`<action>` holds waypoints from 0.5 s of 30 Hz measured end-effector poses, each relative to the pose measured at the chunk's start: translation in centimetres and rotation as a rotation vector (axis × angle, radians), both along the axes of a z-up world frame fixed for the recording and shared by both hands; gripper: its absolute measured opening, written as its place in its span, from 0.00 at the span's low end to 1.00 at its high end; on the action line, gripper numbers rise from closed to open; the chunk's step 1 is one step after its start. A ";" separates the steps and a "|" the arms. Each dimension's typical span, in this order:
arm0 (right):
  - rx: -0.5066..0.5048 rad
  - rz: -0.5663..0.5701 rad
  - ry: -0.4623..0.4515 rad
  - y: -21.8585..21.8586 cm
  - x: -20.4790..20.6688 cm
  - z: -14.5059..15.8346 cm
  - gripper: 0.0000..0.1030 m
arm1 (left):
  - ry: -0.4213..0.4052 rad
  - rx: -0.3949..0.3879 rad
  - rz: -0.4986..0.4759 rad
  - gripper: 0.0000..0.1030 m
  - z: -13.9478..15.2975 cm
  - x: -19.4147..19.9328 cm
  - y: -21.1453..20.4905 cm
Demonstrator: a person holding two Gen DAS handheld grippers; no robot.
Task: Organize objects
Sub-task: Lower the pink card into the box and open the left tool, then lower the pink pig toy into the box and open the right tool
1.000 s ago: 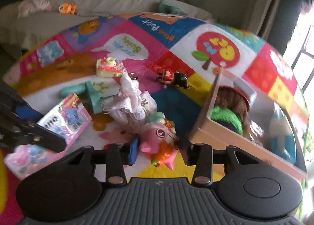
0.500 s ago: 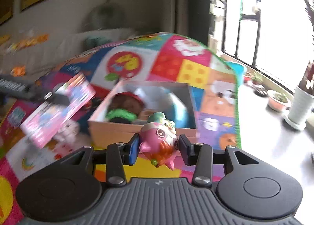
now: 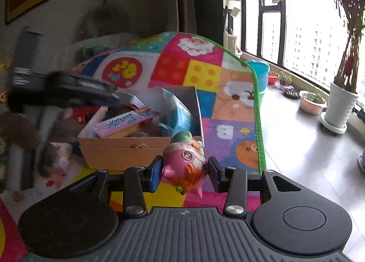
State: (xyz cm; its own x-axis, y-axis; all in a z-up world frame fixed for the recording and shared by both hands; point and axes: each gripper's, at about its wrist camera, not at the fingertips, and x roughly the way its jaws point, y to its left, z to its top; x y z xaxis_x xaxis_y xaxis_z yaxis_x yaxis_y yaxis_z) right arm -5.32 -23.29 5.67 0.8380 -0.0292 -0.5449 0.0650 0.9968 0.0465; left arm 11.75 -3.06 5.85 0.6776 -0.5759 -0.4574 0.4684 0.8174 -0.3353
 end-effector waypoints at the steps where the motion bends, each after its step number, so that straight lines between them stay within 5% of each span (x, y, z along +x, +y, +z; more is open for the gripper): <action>1: 0.005 -0.006 0.007 -0.1 0.3 -0.2 0.41 | 0.000 -0.022 -0.002 0.25 0.4 -0.2 0.7; 7: 0.032 -0.002 0.011 0.3 0.9 -0.3 0.41 | 0.155 -0.020 -0.190 0.25 0.0 -1.3 1.1; 15: 0.017 -0.019 -0.022 0.3 1.2 1.2 0.41 | 0.129 0.053 -0.120 0.18 -2.6 0.2 0.7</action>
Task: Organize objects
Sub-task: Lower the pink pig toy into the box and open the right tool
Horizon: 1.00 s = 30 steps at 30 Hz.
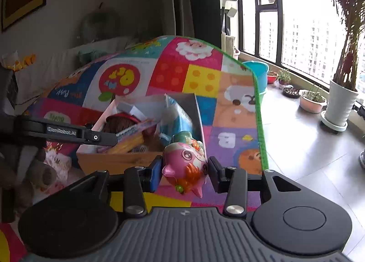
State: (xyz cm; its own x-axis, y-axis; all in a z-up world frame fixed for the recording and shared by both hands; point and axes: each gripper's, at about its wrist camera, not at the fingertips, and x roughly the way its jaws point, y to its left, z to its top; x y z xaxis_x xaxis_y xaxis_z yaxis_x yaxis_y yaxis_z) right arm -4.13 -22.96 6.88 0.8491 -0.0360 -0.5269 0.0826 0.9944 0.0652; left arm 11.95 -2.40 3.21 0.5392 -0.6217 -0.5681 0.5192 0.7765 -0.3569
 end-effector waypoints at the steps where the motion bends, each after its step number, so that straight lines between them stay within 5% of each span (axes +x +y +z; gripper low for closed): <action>1: -0.001 -0.004 -0.003 -0.1 0.0 0.1 0.41 | 0.000 0.001 0.007 0.18 -0.2 0.3 0.0; 8: 0.019 -0.009 0.009 -0.4 0.1 -0.1 0.41 | 0.067 -0.124 0.009 0.16 1.0 0.0 2.4; 15: 0.030 0.024 -0.011 0.1 1.1 0.8 0.41 | 0.072 -0.105 -0.171 0.16 1.6 -1.8 -0.6; 21: -0.041 0.027 -0.153 0.0 2.7 5.5 0.41 | 0.048 -0.032 -0.127 0.14 0.3 -0.8 -1.2; 25: -0.081 0.066 -0.186 0.8 5.7 7.5 0.41 | 0.044 -0.014 -0.105 0.10 -0.1 0.2 -0.5; 30: -0.045 0.084 -0.101 0.9 13.8 7.7 0.47 | 0.052 -0.116 -0.050 0.11 1.5 0.1 2.2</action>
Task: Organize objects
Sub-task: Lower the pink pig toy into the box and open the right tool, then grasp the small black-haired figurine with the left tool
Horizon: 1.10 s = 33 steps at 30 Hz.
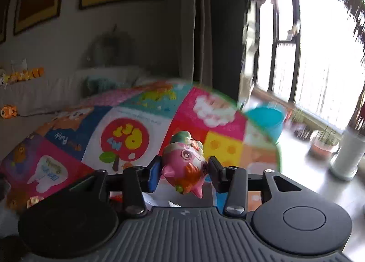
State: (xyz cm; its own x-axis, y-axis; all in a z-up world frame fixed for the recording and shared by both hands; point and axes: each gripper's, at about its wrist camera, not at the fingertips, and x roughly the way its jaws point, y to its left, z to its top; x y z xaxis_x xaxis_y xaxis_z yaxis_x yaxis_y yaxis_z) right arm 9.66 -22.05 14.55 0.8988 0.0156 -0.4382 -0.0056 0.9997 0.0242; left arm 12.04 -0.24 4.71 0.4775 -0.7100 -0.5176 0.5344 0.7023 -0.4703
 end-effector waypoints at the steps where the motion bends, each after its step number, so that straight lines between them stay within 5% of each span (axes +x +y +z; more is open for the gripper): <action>1: 0.039 -0.014 0.036 -0.5 1.5 -0.3 0.50 | -0.008 -0.022 0.010 0.11 0.5 -0.5 1.0; 3: 0.110 -0.042 0.085 -1.6 2.9 -1.1 0.51 | -0.031 -0.043 0.039 0.12 1.4 -1.1 3.0; 7: 0.219 -0.070 0.108 -3.1 1.0 -3.0 0.69 | -0.074 0.015 0.163 0.12 1.5 -2.5 8.0; 16: 0.180 -0.043 0.126 -1.7 -6.7 -6.5 0.83 | 0.061 0.006 0.448 0.11 -0.5 0.3 14.6; 20: 0.098 -0.005 0.119 0.8 -10.2 -8.2 0.84 | 0.057 0.048 0.371 0.12 -0.4 3.2 12.0; 24: -0.014 0.043 0.108 3.5 -12.4 -10.0 0.84 | -0.184 0.371 0.167 0.15 0.0 5.1 5.6; 27: -0.010 0.069 0.109 3.8 -13.1 -10.3 0.84 | -0.213 0.544 0.063 0.17 -1.2 6.4 2.6; 33: 0.024 0.095 0.129 3.1 -13.3 -10.2 0.88 | -0.195 0.585 0.124 0.29 -2.8 8.9 2.0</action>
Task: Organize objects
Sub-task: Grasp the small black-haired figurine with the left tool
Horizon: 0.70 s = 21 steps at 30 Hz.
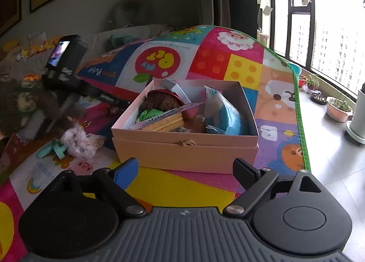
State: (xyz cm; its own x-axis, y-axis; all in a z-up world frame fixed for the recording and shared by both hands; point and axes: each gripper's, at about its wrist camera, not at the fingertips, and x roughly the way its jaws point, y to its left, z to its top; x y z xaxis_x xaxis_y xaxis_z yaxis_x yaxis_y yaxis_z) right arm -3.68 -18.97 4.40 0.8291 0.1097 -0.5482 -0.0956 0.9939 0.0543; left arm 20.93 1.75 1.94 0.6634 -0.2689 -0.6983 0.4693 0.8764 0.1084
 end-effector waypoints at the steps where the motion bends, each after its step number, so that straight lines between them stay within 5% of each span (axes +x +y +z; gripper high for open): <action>1: -0.002 0.007 -0.001 0.1 -0.1 0.0 0.89 | 0.006 -0.012 0.014 0.29 -0.1 0.4 0.2; 9: -0.012 0.014 -0.005 0.4 -0.2 -0.2 0.96 | 0.033 0.032 0.005 0.41 -1.7 1.2 1.1; 15: -0.002 0.011 0.009 0.5 0.1 -0.1 0.96 | 0.067 -0.121 0.064 0.35 -0.6 -0.4 3.3; 21: -0.024 0.097 0.019 2.6 0.3 0.5 0.96 | 0.098 -0.385 0.080 0.35 2.6 -8.7 8.3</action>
